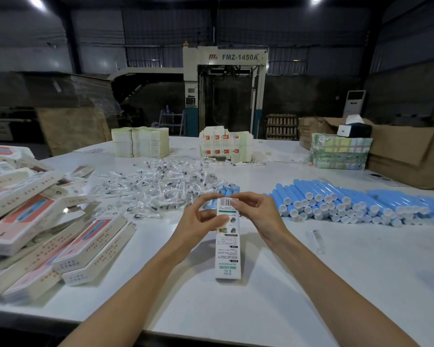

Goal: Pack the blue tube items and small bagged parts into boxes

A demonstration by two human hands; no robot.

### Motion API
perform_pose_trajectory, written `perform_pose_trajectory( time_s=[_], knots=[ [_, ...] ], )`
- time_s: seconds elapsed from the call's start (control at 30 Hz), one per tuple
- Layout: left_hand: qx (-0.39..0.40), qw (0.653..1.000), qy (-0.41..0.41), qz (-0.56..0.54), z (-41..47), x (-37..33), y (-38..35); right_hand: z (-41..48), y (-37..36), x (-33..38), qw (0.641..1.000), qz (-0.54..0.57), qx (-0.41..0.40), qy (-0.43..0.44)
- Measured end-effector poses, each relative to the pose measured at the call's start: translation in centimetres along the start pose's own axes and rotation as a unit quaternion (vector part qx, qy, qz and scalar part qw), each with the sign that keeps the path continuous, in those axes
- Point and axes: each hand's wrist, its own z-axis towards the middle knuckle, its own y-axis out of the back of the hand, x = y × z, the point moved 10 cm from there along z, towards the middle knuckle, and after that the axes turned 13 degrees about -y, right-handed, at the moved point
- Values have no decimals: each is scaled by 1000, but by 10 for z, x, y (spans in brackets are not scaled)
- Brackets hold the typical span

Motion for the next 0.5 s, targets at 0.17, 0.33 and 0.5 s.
perform_pose_trajectory(
  time_s=[0.17,0.33,0.5],
  knots=[
    [-20,999,-5,-42,2,-2,3,-3,-11,-13,993,109,21,-47],
    [-32,998,-18,-55,4,-1,9,-13,-32,-41,986,12,68,-153],
    [-36,999,-38,-16,4,-1,13,-19,-37,-37,982,-60,82,-157]
  ],
)
